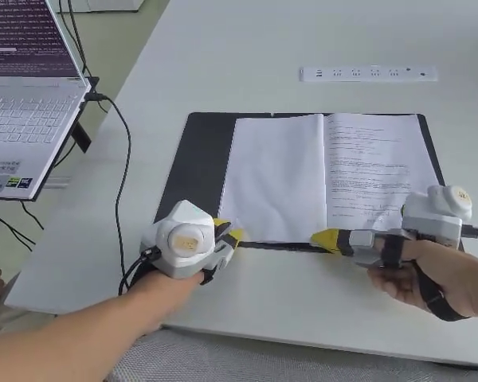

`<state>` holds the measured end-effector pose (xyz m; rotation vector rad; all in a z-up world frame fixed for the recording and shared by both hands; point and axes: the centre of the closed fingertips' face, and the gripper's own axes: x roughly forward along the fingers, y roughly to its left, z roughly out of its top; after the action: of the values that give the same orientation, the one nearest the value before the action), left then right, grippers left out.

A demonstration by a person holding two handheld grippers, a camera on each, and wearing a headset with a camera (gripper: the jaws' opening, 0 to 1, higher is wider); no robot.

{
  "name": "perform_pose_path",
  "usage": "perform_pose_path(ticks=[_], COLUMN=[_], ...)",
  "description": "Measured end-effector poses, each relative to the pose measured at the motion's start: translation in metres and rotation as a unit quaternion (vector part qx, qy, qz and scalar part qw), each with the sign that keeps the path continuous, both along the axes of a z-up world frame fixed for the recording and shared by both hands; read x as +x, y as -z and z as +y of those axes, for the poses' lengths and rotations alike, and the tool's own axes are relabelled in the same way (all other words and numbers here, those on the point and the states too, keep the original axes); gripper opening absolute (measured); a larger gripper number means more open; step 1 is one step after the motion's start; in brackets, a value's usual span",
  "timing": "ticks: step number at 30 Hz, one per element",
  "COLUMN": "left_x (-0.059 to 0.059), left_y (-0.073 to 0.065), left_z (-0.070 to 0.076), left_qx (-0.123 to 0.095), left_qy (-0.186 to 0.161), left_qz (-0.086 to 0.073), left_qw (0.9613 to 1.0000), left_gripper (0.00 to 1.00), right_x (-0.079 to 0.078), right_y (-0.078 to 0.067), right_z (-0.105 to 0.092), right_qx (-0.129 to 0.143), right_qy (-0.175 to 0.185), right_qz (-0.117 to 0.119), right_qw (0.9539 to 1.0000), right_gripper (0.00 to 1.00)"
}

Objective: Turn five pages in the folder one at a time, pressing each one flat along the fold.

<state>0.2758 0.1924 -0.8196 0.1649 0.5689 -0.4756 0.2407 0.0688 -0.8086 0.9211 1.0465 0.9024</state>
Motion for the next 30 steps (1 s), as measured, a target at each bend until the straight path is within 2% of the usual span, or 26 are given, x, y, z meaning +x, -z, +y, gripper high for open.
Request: perform_pose_path(ticks=[6,9,13,17,18,20,21,23,24,27,30], left_x=[-0.001,-0.001,-0.001,-0.001,-0.001,-0.001,-0.001,-0.001,-0.002,-0.005,-0.008], left_y=[-0.001,-0.001,-0.002,-0.003,-0.003,-0.004,-0.006,-0.014,-0.018,-0.036,-0.048], left_z=[0.000,0.000,-0.001,-0.002,-0.002,-0.001,-0.002,-0.003,-0.004,-0.005,-0.004], left_qx=[0.002,0.003,0.002,0.005,0.010,0.014,0.010,-0.001,-0.007,-0.025,-0.034], left_qy=[0.003,0.003,0.002,0.000,0.002,-0.001,-0.003,-0.004,-0.007,-0.015,-0.016], left_qz=[0.001,0.001,0.004,0.012,0.017,0.027,0.031,0.027,0.026,0.019,0.016], left_qw=[1.0000,1.0000,1.0000,0.9999,0.9998,0.9995,0.9995,0.9996,0.9996,0.9994,0.9992], left_gripper=[0.12,0.12,0.12,0.12,0.12,0.13,0.14,0.17,0.18,0.20,0.22], right_x=[-0.014,-0.020,-0.023,-0.021,-0.017,-0.018,-0.015,-0.015,-0.015,-0.017,-0.020], right_y=[0.001,-0.006,-0.019,-0.039,-0.046,-0.061,-0.067,-0.080,-0.087,-0.105,-0.118], right_z=[-0.004,-0.004,-0.007,-0.017,-0.022,-0.029,-0.032,-0.041,-0.043,-0.056,-0.068], right_qx=[0.001,0.006,0.007,-0.003,-0.008,-0.008,-0.014,-0.032,-0.032,-0.061,-0.080], right_qy=[-0.004,-0.002,0.002,0.016,0.027,0.036,0.043,0.058,0.060,0.073,0.085], right_qz=[0.006,0.004,-0.012,-0.054,-0.073,-0.089,-0.105,-0.128,-0.137,-0.176,-0.198], right_qw=[1.0000,1.0000,0.9999,0.9984,0.9969,0.9953,0.9935,0.9895,0.9882,0.9798,0.9733], right_gripper=[0.00,0.00,0.00,0.00,0.00,0.01,0.03,0.08,0.10,0.13,0.16])
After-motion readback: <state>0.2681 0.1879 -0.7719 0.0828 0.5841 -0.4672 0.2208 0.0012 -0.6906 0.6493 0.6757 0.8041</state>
